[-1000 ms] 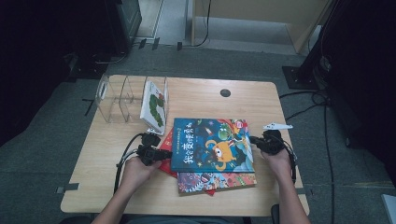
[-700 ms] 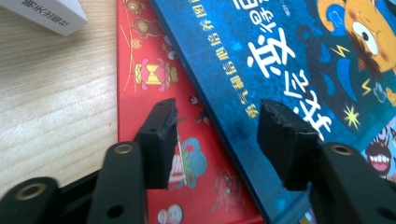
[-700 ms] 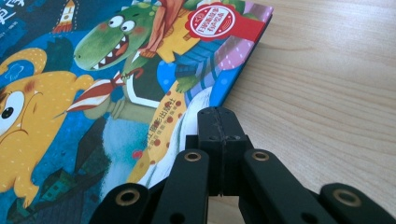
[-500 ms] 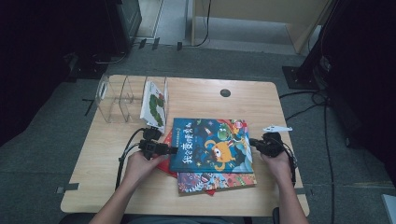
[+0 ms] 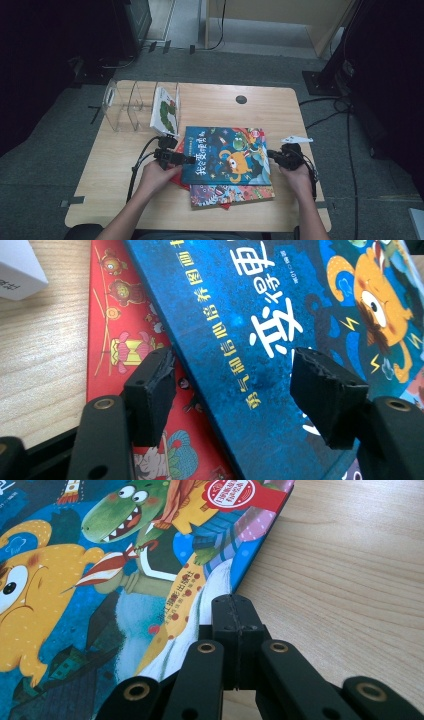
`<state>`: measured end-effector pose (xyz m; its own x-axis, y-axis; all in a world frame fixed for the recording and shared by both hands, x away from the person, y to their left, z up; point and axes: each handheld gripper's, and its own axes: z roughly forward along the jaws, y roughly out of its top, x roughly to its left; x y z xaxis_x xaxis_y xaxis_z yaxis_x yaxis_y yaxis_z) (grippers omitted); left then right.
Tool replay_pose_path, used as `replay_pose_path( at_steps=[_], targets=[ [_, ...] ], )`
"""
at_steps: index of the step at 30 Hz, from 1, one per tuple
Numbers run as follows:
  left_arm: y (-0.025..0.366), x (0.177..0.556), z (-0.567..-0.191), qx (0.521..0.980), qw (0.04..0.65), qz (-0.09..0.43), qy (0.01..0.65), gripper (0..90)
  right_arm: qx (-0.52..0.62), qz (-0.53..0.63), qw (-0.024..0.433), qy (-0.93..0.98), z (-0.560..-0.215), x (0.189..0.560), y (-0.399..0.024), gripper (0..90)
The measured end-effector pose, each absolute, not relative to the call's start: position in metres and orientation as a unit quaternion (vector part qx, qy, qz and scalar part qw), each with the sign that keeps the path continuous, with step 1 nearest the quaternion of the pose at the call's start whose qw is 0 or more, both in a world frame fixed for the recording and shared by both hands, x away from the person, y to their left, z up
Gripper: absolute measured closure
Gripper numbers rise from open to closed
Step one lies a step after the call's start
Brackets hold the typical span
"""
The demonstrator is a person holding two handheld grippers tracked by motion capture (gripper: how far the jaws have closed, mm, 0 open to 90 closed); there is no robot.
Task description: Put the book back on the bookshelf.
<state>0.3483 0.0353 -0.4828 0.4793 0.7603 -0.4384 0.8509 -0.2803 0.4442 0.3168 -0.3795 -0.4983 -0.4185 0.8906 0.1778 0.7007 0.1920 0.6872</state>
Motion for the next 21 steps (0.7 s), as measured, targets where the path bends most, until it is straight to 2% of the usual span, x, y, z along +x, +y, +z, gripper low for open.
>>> replay_pose_path(
  at_steps=[4, 7, 9, 16, 21],
  targets=[
    [0.031, 0.352, -0.481, 0.793, 0.311, -0.079, 0.518, 38.6, 0.521, 0.367, 0.120, 0.761, -0.499, 0.316, -0.382, 90.0],
    [0.034, 0.354, -0.482, 0.780, 0.313, -0.125, 0.527, 43.2, 0.524, 0.374, 0.109, 0.757, -0.500, 0.315, -0.384, 90.0],
    [0.036, 0.354, -0.480, 0.768, 0.329, -0.149, 0.529, 42.5, 0.525, 0.374, 0.102, 0.758, -0.500, 0.315, -0.383, 90.0],
    [0.044, 0.348, -0.448, 0.768, 0.354, -0.139, 0.515, 48.6, 0.508, 0.374, 0.098, 0.770, -0.499, 0.313, -0.377, 90.0],
    [0.042, 0.348, -0.424, 0.775, 0.350, -0.142, 0.507, 52.8, 0.501, 0.370, 0.106, 0.775, -0.499, 0.312, -0.374, 90.0]
  ],
)
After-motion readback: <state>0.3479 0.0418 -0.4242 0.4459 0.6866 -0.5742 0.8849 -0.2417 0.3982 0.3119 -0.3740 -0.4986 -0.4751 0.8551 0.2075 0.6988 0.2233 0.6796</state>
